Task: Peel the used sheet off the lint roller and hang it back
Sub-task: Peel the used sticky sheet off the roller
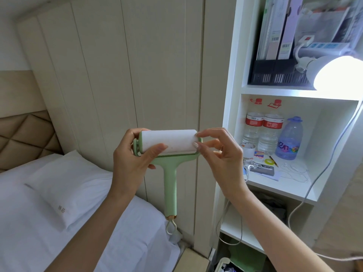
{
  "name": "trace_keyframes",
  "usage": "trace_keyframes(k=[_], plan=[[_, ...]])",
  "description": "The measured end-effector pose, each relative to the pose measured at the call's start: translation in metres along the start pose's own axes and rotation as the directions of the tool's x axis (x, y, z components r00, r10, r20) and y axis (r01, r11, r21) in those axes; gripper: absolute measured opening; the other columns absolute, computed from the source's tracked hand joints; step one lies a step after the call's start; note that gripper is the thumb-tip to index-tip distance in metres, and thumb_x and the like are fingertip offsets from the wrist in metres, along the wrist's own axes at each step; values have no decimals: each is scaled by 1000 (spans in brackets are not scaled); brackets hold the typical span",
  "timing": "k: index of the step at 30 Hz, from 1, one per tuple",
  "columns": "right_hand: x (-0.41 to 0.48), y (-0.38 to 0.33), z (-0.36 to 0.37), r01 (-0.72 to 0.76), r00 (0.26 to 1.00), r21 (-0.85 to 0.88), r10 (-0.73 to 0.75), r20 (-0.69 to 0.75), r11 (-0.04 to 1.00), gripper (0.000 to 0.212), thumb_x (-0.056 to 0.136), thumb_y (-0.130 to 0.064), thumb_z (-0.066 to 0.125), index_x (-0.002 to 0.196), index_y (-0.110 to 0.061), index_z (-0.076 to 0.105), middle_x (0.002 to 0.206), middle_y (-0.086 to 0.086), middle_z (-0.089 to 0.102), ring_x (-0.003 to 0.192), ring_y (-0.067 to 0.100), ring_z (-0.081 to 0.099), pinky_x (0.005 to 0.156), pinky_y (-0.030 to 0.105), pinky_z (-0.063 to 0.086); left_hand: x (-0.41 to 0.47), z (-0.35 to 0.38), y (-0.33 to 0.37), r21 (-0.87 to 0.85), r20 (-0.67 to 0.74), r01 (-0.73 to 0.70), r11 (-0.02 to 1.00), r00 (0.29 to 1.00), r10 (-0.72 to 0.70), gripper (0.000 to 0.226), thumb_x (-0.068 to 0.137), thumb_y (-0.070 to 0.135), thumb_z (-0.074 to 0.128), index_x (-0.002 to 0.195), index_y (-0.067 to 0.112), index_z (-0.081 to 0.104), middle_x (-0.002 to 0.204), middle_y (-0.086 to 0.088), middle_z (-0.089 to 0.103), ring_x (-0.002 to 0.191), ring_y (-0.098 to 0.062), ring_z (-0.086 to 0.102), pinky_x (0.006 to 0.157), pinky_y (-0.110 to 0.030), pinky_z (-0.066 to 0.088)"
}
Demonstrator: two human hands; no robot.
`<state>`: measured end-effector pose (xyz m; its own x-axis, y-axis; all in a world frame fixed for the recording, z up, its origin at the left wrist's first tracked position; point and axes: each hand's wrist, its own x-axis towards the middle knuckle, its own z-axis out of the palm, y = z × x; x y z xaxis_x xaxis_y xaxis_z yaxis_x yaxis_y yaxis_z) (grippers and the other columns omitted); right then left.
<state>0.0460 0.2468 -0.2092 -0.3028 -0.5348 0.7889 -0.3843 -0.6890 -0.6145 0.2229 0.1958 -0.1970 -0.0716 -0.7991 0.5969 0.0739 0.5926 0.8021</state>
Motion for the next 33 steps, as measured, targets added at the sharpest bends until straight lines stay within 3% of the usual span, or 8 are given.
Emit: trace_keyframes(k=[2,5,10,13,19,26,30,33], plan=[[0,2,0,-7,1000,-9,7,-25,1000,17,77,-17,72,84,-32,67,92,6,64,68,16,67,58,26,54,0,0,-1,-3,0,11,1000,1000,-11,41,54,49,72,87,30,58,85,5,61,68,-5,63,43,-20,50],[-1,5,1,-23,998,-6,22,-52,1000,15,75,-22,70,81,-35,67,91,9,68,68,28,70,61,49,57,0,0,-3,-4,3,20,1000,1000,-20,40,54,49,73,86,31,58,84,3,62,67,-7,63,43,-20,50],[-1,8,3,-43,996,-29,41,-78,999,24,79,-13,68,77,-37,67,87,8,71,66,37,67,59,58,52,0,1,-4,19,4,11,1000,1000,-11,40,53,50,73,86,34,57,86,2,62,68,-7,64,42,-21,50],[-2,11,4,-21,996,-92,13,-88,996,20,82,-6,65,79,-26,66,84,8,70,63,38,64,59,56,52,0,2,-4,38,-1,2,999,1000,-2,38,54,51,73,84,35,56,86,3,61,68,-6,63,41,-21,50],[-7,17,7,62,994,-231,-80,-70,971,21,85,-5,60,86,-26,60,82,0,67,64,30,64,58,47,53,-1,3,-5,51,-22,7,999,1000,-6,40,53,52,73,83,32,55,84,2,60,65,-7,62,41,-22,50],[-2,27,9,153,980,-332,-187,-73,931,22,85,4,52,81,-17,53,77,11,63,66,20,54,56,45,52,-2,3,-6,78,-16,-8,997,1000,9,41,54,52,73,85,31,55,87,3,60,68,-7,62,42,-23,51],[-4,27,10,98,989,-204,-119,-91,974,11,87,-6,45,81,-5,54,79,5,64,69,24,57,60,51,55,-2,1,-7,64,-18,9,998,1000,-8,39,56,53,71,84,32,55,84,3,60,67,-6,62,41,-23,51],[-11,25,9,57,992,-82,-66,-106,995,8,91,-13,46,90,-14,53,87,-5,66,75,21,65,66,42,58,-4,-1,-8,47,-18,22,999,1000,-21,40,56,53,70,85,29,56,83,3,59,65,-3,62,41,-21,50]])
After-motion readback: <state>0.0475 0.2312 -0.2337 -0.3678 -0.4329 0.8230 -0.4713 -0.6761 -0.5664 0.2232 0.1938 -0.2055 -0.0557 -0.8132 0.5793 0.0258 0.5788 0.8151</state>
